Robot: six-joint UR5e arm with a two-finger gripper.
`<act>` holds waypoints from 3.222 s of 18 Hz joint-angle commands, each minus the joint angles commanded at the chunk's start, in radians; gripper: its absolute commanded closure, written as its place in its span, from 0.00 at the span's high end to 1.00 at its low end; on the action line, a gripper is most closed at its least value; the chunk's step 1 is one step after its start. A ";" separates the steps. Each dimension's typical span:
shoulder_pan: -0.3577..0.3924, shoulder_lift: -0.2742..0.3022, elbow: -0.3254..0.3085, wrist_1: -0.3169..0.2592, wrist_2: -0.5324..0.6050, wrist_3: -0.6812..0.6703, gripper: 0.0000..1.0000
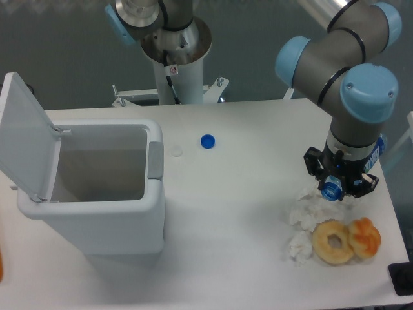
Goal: Place the plastic bottle in the trash can
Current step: 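Lift the held clear plastic bottle up from beside the tissues, then carry the bottle over the open white trash bin, then lower the bottle into the bin and open the gripper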
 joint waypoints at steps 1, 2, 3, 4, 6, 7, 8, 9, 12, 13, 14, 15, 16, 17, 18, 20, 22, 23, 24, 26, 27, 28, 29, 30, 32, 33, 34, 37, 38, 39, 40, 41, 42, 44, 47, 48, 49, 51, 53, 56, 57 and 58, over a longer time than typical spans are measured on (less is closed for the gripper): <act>0.000 0.000 0.000 0.000 -0.002 0.000 0.05; 0.000 0.002 0.002 0.002 -0.008 -0.002 0.05; 0.002 0.002 0.011 0.002 -0.024 -0.003 0.05; 0.005 0.008 0.011 0.003 -0.047 -0.011 0.06; 0.006 0.026 0.012 0.003 -0.070 -0.012 0.05; 0.005 0.037 0.014 0.003 -0.089 -0.018 0.05; 0.003 0.049 0.014 0.005 -0.116 -0.043 0.05; 0.000 0.061 0.014 0.008 -0.144 -0.085 0.05; -0.006 0.127 0.008 0.008 -0.216 -0.158 0.05; -0.009 0.158 -0.004 0.006 -0.235 -0.172 0.05; -0.017 0.187 -0.020 0.006 -0.259 -0.198 0.05; -0.026 0.211 -0.031 0.006 -0.285 -0.233 0.05; -0.034 0.227 -0.034 0.006 -0.308 -0.267 0.05; -0.046 0.236 -0.034 0.008 -0.327 -0.294 0.05; -0.057 0.244 -0.035 0.008 -0.342 -0.319 0.05; -0.084 0.253 -0.041 0.014 -0.356 -0.372 0.05; -0.119 0.265 -0.051 0.040 -0.365 -0.417 0.05; -0.133 0.278 -0.061 0.052 -0.380 -0.440 0.05; -0.143 0.300 -0.080 0.064 -0.406 -0.468 0.05; -0.146 0.354 -0.119 0.106 -0.465 -0.521 0.05; -0.149 0.379 -0.127 0.118 -0.488 -0.541 0.05; -0.152 0.391 -0.124 0.123 -0.501 -0.554 0.05; -0.159 0.402 -0.121 0.123 -0.515 -0.569 0.05; -0.173 0.428 -0.123 0.124 -0.532 -0.601 0.05; -0.193 0.451 -0.123 0.127 -0.551 -0.635 0.05; -0.201 0.460 -0.124 0.141 -0.566 -0.647 0.06; -0.215 0.469 -0.124 0.155 -0.589 -0.672 0.06; -0.239 0.495 -0.127 0.228 -0.604 -0.774 0.06; -0.261 0.494 -0.129 0.271 -0.606 -0.825 0.06; -0.277 0.491 -0.130 0.287 -0.606 -0.859 0.06; -0.294 0.489 -0.130 0.296 -0.606 -0.886 0.06; -0.304 0.488 -0.133 0.299 -0.606 -0.906 0.06; -0.319 0.485 -0.140 0.307 -0.606 -0.913 0.06; -0.347 0.471 -0.159 0.340 -0.606 -0.928 0.07; -0.367 0.463 -0.183 0.357 -0.606 -0.936 0.07; -0.373 0.462 -0.189 0.357 -0.607 -0.946 0.07; -0.374 0.453 -0.193 0.362 -0.607 -0.950 0.07; -0.385 0.437 -0.195 0.394 -0.607 -0.962 0.07; -0.387 0.417 -0.196 0.410 -0.607 -0.971 0.08; -0.396 0.408 -0.196 0.411 -0.607 -0.971 0.11; -0.396 0.408 -0.196 0.413 -0.607 -0.971 0.11; -0.396 0.407 -0.196 0.413 -0.607 -0.971 0.11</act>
